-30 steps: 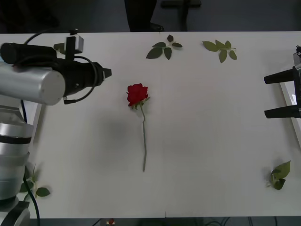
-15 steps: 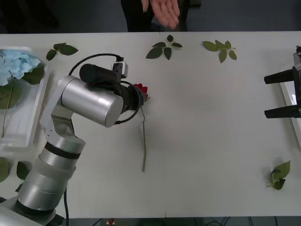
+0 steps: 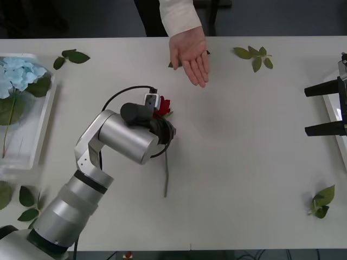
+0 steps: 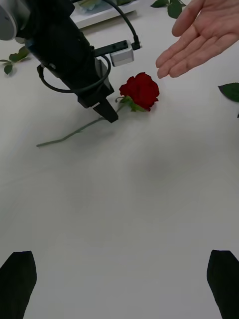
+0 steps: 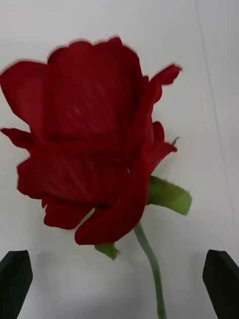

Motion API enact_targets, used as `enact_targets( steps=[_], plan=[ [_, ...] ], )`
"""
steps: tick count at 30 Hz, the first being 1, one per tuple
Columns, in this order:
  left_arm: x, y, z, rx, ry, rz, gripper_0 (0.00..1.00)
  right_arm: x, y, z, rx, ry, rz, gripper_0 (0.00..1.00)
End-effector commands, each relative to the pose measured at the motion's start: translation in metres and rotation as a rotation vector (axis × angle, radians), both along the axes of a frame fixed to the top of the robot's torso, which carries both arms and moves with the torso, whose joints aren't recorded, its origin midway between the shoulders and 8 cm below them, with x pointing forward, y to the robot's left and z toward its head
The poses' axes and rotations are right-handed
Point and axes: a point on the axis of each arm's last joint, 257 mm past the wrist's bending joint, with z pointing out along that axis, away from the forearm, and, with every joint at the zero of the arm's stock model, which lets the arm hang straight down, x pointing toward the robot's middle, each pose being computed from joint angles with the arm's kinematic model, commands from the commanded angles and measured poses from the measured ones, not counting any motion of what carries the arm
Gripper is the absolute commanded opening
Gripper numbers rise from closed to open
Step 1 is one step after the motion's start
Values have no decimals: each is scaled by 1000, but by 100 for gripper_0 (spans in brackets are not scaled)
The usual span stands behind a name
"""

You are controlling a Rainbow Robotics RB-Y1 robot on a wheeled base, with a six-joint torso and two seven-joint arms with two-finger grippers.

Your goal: Place the red flowers into the right box and the blue flowers into the left box. If a person shows an open palm, hand one flower to the person first, then continue sorting.

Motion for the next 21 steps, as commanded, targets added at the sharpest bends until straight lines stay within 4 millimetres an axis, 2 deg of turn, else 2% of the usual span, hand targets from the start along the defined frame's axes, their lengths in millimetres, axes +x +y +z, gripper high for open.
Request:
enact_targets(
  steps=[1,11,18,19,20,21],
  plan=[
    [0,-24,10,-31,-15,-19,100,0,-9,15,-56,-57,13,100],
    [-14,-40,-5,-13,12,-49,100,0,-9,15,-56,-57,13,100],
    [-16,-34,-17,17,26,-43,100,0,-9,15,-56,-57,13,100],
    [-16,-33,-19,21,30,-42,98,0,-9,15,-56,-57,13,100],
    [-16,-32,-20,25,30,-41,90,0,-9,15,-56,-57,13,100],
    [-16,-30,-21,30,31,-39,88,0,-9,15,-56,-57,13,100]
  ],
)
